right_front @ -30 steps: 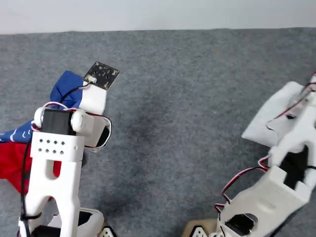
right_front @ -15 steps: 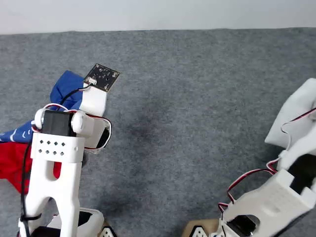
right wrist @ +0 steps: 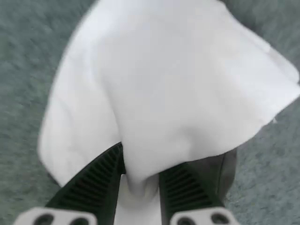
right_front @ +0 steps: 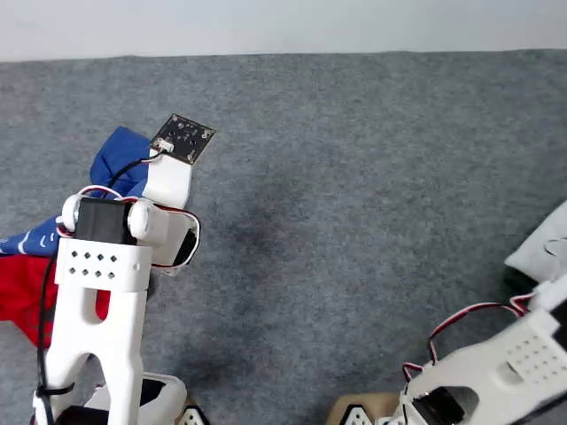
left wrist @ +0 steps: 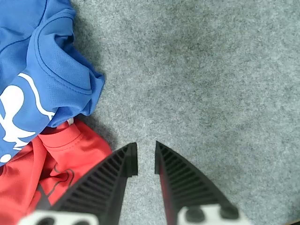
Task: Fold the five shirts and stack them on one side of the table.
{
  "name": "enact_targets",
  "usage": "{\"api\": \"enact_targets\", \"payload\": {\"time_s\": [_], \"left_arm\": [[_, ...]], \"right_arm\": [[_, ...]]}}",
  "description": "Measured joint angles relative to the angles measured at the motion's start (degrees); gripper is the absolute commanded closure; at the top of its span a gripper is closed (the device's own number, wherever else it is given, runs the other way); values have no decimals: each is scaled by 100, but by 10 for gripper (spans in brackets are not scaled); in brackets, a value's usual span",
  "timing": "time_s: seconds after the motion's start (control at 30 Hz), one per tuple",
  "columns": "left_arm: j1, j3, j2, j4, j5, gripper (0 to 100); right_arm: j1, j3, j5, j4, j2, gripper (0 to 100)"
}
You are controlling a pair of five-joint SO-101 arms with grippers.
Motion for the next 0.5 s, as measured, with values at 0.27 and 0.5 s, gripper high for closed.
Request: {"api": "enact_targets", "payload": {"time_s": [0.27,0.5], "left_arm": [[0,0,0,0,0,928],[0,0,0,0,0,928]], "right_arm": [[607,0,18,-369,897,990],[703,-378,229,-466,941,990]]}}
